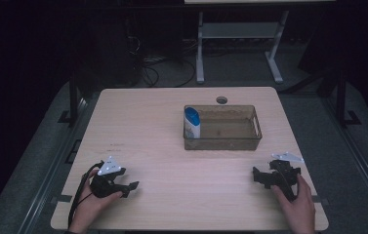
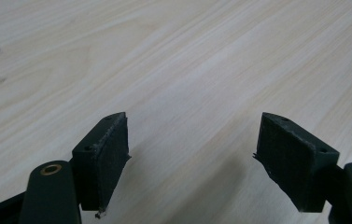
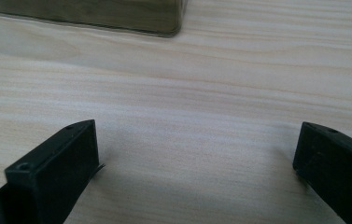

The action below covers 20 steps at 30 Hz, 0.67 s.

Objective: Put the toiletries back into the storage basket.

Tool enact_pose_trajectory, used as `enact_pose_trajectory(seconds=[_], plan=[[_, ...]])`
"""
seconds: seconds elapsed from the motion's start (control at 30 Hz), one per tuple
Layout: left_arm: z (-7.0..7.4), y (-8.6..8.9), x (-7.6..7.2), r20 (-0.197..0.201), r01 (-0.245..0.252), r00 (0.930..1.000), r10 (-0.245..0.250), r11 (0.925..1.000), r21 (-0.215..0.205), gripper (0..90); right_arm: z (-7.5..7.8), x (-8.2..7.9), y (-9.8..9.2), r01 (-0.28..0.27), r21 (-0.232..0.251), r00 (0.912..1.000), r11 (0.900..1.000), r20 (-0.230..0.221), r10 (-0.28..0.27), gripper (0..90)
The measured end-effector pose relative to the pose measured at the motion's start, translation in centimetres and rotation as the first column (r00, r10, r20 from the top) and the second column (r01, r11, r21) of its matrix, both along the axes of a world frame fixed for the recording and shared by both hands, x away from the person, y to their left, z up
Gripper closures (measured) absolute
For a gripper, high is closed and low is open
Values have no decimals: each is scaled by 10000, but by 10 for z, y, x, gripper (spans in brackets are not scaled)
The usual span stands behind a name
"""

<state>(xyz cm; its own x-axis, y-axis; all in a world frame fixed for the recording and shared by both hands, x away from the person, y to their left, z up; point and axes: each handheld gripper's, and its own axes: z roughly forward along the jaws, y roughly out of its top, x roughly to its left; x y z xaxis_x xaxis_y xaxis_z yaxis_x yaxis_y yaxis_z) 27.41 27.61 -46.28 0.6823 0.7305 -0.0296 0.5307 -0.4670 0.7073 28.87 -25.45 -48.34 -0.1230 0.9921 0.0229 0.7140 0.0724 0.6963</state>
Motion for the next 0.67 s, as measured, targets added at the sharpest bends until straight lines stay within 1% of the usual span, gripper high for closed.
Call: enact_pose_trajectory(seconds=[0.03,0.17,0.2,0.23,0.27,0.3,0.33,0.37,0.4,0.5,0.67], plan=[[0,0,0,0,0,10000,0,10000,0,245,0,0,0,3,0,10000,10000,1,-3,0],[-5,6,-4,75,-242,9997,240,9992,308,244,0,0,0,2,0,10000,10000,1,-2,0],[-6,10,-6,161,-226,9996,221,9993,312,240,0,0,0,-1,0,10000,10000,2,1,0],[-6,10,-6,161,-226,9996,221,9993,312,232,0,0,0,0,-1,10000,10000,2,0,0],[-8,12,-7,277,-242,9993,234,9993,279,224,0,0,0,-2,-1,10000,10000,1,2,0],[-8,12,-7,277,-242,9993,234,9993,279,202,0,0,0,-2,-1,10000,10000,0,2,0],[-9,14,-7,350,-232,9991,224,9995,228,202,0,0,0,-2,-1,10000,10000,0,2,0],[-11,16,-7,447,-169,9989,164,9998,110,181,0,0,0,1,1,10000,10000,-2,-1,0],[-12,17,-7,469,-98,9989,96,9999,50,170,0,0,0,-4,-5,10000,10000,0,4,0],[-12,17,-6,415,-88,9991,84,9999,110,137,0,0,0,-1,0,10000,10000,0,1,0],[-12,17,-6,413,-109,9991,105,9999,101,130,0,0,0,14,15,10000,10000,5,-14,0]])
